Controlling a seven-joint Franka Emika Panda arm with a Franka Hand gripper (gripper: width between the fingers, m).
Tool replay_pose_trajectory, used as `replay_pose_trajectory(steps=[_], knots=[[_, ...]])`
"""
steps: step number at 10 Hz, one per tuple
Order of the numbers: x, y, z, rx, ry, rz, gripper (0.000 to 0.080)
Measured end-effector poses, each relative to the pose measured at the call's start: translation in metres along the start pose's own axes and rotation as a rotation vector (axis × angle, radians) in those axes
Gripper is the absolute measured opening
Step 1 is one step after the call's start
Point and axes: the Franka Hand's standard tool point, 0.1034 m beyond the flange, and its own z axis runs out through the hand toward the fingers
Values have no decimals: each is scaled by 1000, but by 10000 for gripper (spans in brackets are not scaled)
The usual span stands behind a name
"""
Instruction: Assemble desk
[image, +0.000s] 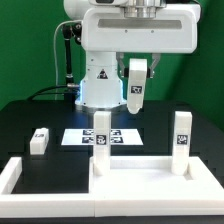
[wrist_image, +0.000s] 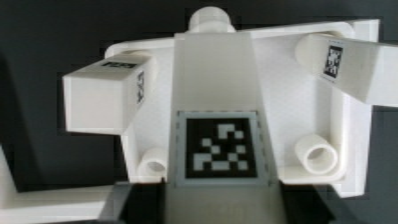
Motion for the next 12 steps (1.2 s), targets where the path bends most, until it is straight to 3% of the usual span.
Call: replay_pose_trajectory(steps=[1, 2, 3, 4, 5, 9, 10, 11, 12], knots=[[-2, -16, 2, -1, 4, 121, 290], [10, -33, 0, 16, 37, 281, 290], [34, -48, -2, 75, 94, 422, 290], [54, -49, -8, 127, 115, 515, 290], [61, -49, -11, 127, 142, 522, 290], [50, -85, -3, 177, 288, 511, 290], [46, -87, 0, 168, 263, 524, 290], [43, -85, -1, 137, 183, 577, 290], [54, -88, -5, 150, 163, 656, 290]])
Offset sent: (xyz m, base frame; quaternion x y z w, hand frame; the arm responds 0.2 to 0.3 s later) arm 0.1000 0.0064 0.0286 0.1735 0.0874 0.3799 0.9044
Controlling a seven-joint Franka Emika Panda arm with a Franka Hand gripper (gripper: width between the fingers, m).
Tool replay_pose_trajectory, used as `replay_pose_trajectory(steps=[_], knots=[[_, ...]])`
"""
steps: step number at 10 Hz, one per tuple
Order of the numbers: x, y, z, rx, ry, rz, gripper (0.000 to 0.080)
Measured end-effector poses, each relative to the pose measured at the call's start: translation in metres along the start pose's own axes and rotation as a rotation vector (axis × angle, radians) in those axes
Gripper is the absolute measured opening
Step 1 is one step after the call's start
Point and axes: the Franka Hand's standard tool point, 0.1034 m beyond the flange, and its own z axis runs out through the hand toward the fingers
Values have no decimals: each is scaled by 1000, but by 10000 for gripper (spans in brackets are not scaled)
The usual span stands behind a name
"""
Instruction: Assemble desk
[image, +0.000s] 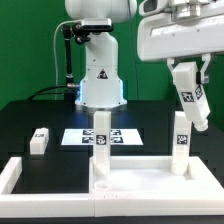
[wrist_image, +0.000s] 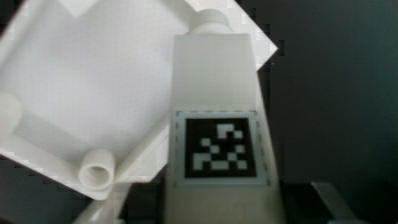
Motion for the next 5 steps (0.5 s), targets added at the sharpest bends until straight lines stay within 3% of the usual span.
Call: replay_pose_trajectory(steps=[1, 5], knots=[[2, -3, 3, 9, 6, 35, 290], [-1, -3, 5, 6, 4, 11, 290]])
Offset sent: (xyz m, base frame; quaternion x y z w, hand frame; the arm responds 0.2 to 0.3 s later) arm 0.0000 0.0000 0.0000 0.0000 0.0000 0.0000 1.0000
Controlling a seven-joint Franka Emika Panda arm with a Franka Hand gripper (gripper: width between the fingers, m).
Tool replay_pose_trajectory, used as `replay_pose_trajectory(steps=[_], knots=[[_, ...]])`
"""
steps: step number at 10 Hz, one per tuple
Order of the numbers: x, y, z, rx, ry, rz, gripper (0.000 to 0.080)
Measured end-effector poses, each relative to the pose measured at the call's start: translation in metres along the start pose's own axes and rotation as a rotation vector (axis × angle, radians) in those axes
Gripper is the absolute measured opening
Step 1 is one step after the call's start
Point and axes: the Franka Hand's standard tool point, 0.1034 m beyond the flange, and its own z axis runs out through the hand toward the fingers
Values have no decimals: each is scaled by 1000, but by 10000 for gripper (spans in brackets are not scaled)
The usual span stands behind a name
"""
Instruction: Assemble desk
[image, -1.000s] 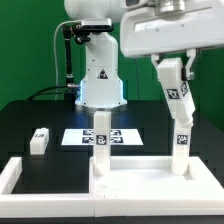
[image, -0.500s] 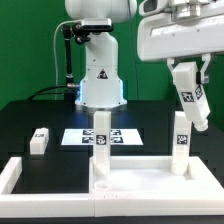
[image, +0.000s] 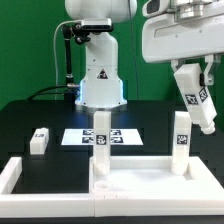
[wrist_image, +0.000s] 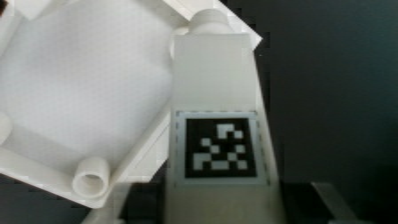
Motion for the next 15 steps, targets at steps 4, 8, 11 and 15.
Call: replay_pose_trajectory(steps=[4, 8, 11, 15], knots=[[1, 21, 9, -280, -112, 47, 290], [7, 22, 16, -297, -93, -13, 290], [7, 32, 21, -424, -51, -47, 290], [7, 21, 20, -484, -20, -103, 290]])
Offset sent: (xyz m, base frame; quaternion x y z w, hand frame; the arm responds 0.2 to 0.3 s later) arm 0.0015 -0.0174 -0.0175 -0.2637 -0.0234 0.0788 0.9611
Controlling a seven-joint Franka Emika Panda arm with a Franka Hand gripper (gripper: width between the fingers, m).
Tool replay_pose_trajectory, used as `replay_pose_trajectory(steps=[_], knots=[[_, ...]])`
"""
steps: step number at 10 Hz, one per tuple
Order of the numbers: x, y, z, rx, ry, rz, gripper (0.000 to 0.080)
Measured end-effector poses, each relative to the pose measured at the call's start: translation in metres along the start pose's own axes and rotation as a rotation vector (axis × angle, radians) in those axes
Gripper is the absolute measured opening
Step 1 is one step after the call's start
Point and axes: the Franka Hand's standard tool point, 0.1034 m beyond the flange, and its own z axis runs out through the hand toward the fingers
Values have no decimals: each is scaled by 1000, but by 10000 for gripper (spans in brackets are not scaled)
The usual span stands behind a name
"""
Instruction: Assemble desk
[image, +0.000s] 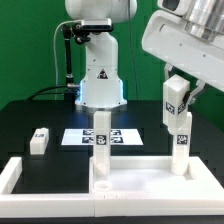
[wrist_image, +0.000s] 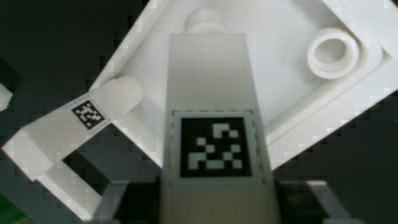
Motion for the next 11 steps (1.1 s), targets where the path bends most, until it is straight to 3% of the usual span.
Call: replay_pose_trajectory(steps=[3, 5, 7, 8, 11], knots=[[-1, -1, 1, -2, 2, -2, 290], [-10, -11, 3, -52, 99, -26, 290], [-26, -22, -1, -73, 194, -37, 290], [-34, -27, -2, -63, 201, -49, 290], [-35, -28, -2, -60, 197, -54, 290]])
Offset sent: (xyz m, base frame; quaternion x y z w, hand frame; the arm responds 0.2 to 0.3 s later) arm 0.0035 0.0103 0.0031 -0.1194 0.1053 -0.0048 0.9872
